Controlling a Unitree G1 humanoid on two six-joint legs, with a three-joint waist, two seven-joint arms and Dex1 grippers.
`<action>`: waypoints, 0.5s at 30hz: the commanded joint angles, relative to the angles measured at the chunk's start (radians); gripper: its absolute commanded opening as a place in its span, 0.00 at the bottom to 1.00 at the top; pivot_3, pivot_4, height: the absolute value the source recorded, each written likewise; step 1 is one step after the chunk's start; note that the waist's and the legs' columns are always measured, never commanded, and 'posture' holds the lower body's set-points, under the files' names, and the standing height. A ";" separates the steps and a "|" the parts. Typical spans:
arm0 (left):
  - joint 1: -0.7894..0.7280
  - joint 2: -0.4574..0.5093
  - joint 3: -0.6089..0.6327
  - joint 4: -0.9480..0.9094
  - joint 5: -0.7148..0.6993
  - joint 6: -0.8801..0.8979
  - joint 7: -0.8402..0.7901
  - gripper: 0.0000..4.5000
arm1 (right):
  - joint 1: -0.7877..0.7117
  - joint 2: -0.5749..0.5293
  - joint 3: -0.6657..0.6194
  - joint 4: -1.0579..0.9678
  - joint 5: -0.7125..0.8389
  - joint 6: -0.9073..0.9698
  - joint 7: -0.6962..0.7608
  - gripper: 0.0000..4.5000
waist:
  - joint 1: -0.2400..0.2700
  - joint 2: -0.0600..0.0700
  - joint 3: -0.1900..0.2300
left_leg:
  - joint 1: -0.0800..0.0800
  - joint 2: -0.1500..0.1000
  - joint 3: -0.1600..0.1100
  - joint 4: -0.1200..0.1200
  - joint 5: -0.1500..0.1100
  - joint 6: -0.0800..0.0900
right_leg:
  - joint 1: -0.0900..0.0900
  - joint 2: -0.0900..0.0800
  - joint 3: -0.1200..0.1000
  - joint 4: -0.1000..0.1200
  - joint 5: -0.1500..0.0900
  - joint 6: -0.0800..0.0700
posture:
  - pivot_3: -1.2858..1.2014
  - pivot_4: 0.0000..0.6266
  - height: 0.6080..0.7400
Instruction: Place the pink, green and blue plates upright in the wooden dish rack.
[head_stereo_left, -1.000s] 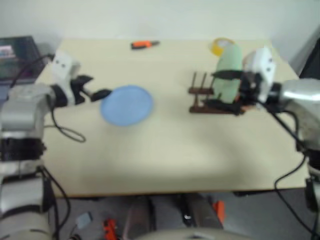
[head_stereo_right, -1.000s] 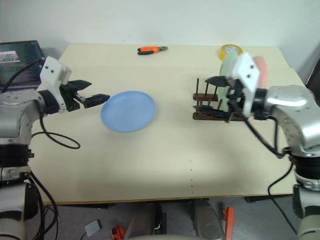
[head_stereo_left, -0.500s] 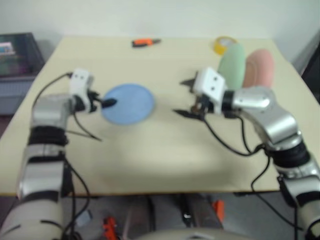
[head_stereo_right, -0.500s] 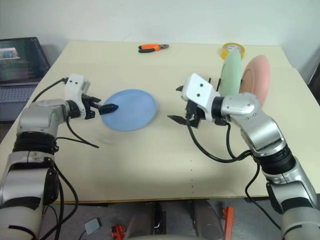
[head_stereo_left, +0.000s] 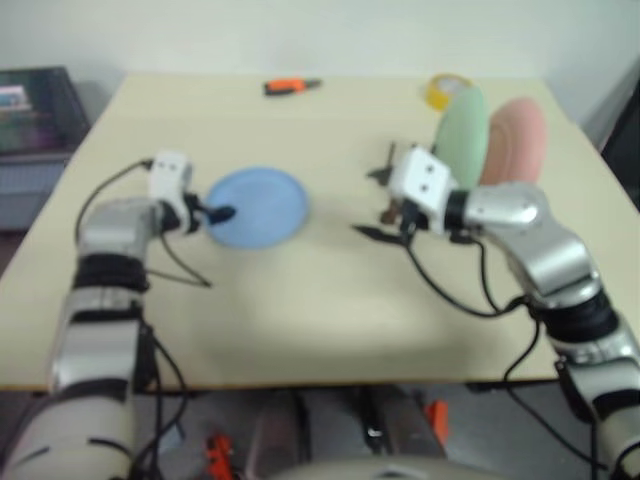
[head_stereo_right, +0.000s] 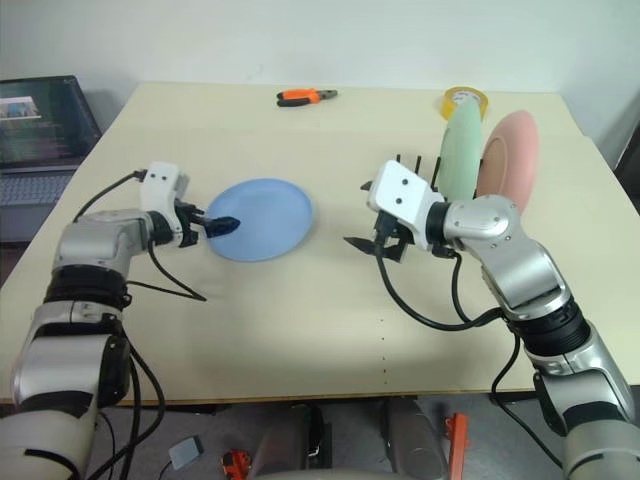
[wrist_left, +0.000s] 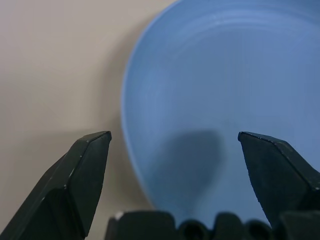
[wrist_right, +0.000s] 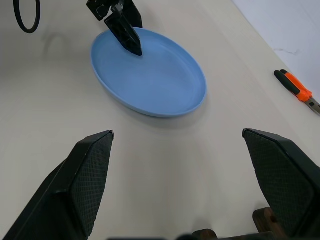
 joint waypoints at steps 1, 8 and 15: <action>-0.026 -0.009 0.025 -0.010 -0.005 0.004 0.009 0.87 | -0.003 -0.003 -0.012 -0.032 -0.017 -0.009 0.005 1.00 | 0.000 0.000 0.000 | 0.000 0.000 0.000 0.000 0.000 0.000 | 0.000 0.000 0.000 0.000 0.000 0.000 | 0.52 0.24 1.00; -0.026 -0.013 0.032 -0.022 -0.002 0.012 0.010 0.32 | 0.005 -0.006 -0.017 -0.029 -0.033 -0.008 0.009 1.00 | 0.000 0.000 0.000 | 0.000 0.000 0.000 0.002 0.000 0.000 | 0.000 0.000 0.000 0.002 0.000 0.001 | 0.52 0.24 1.00; -0.036 -0.005 0.053 -0.058 -0.017 0.027 0.008 0.00 | 0.010 0.000 -0.019 -0.025 -0.044 -0.013 0.019 1.00 | 0.000 0.000 0.000 | 0.000 0.000 0.000 0.005 0.000 0.000 | 0.000 0.000 0.000 0.005 0.000 0.001 | 0.52 0.24 1.00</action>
